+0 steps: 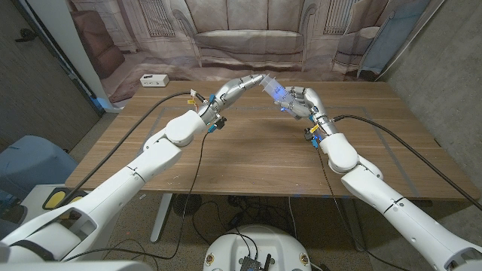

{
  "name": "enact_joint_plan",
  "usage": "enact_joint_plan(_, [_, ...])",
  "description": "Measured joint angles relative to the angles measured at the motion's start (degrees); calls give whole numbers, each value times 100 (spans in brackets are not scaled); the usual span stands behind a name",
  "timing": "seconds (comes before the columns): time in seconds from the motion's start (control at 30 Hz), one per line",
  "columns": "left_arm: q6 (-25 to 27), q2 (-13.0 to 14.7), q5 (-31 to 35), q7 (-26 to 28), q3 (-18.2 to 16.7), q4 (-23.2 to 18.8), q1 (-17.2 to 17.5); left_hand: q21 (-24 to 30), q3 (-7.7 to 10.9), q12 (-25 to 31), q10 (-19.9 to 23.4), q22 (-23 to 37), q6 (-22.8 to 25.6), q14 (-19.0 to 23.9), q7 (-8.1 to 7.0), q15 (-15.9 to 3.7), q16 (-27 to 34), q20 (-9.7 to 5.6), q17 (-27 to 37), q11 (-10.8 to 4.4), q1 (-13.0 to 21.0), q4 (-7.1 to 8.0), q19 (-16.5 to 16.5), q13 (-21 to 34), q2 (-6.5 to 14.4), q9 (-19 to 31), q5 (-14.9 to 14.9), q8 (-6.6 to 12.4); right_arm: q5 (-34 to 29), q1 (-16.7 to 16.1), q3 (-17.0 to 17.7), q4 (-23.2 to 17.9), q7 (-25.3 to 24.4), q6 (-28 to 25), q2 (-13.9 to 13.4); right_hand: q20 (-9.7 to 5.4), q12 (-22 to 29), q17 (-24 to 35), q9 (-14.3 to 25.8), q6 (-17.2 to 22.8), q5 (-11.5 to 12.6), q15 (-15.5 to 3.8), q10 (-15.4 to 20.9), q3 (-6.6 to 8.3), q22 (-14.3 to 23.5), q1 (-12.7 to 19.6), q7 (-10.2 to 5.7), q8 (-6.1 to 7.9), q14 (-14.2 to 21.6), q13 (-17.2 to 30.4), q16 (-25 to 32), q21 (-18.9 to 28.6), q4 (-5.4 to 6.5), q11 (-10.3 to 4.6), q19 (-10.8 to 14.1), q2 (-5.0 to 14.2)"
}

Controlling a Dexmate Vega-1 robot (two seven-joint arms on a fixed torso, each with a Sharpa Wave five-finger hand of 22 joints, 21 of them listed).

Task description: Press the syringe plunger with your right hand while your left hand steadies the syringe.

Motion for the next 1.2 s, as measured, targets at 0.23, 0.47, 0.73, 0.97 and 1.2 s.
enact_joint_plan(0.23, [0, 6, 23, 64, -31, -31, 30, 0, 0, 0, -30, 0, 86, -31, 40, -31, 0, 0, 0, 30, 0, 0, 0, 0, 0, 0, 0, 27, 0, -11, 12, -6, 0, -6, -14, 0, 0, 0, -1, 1, -1, 0, 0, 0, 0, 0, 0, -4, 0, 1, 0, 29, 0, 0, 0, 0])
enact_joint_plan(0.47, [0, 4, 35, 159, -76, -50, 71, 0, 0, 0, -30, 0, 86, -31, 40, -31, 0, -1, 0, 30, 0, 0, 0, 0, 0, 0, 0, 27, 0, -21, 31, -16, -3, -17, -31, 1, 21, -1, -7, 50, -7, 0, -1, 0, 1, 0, -11, -5, 0, 1, 0, 50, 0, 0, 1, 0])
enact_joint_plan(0.73, [-7, 8, 36, 282, -153, -86, 154, 0, 0, 0, -29, 0, 86, -31, 40, -30, 0, -1, 0, 31, 0, 0, 1, 0, 0, 0, 0, 27, 10, -33, 44, -17, -6, -18, -43, 21, 33, -1, -4, 50, -19, 0, 0, 0, 1, 0, -11, 8, 0, 0, -22, 94, 0, 0, -19, 0])
enact_joint_plan(0.97, [-8, 29, 3, 375, -220, -122, 233, 0, -25, 1, -29, 0, 86, -30, 40, -30, 0, -1, 0, 30, 30, -23, 1, 0, 30, 0, 0, 27, 22, -50, 58, -28, -7, -18, -53, 31, 33, 27, -2, 50, 0, 0, 0, 0, 1, 0, -11, 8, 0, 17, -22, 133, 0, -1, -28, 0])
enact_joint_plan(1.2, [0, 48, -71, 462, -305, -153, 331, 0, -2, 25, -7, 0, 117, -30, 72, -30, 0, -1, 0, 52, 30, -46, 1, 0, 30, 0, 0, 27, 36, -72, 73, -57, -9, -18, -70, 32, 32, 27, 23, 49, 0, -1, -1, 0, 1, 0, -12, 6, 0, 26, -22, 160, 0, 0, -28, 0])
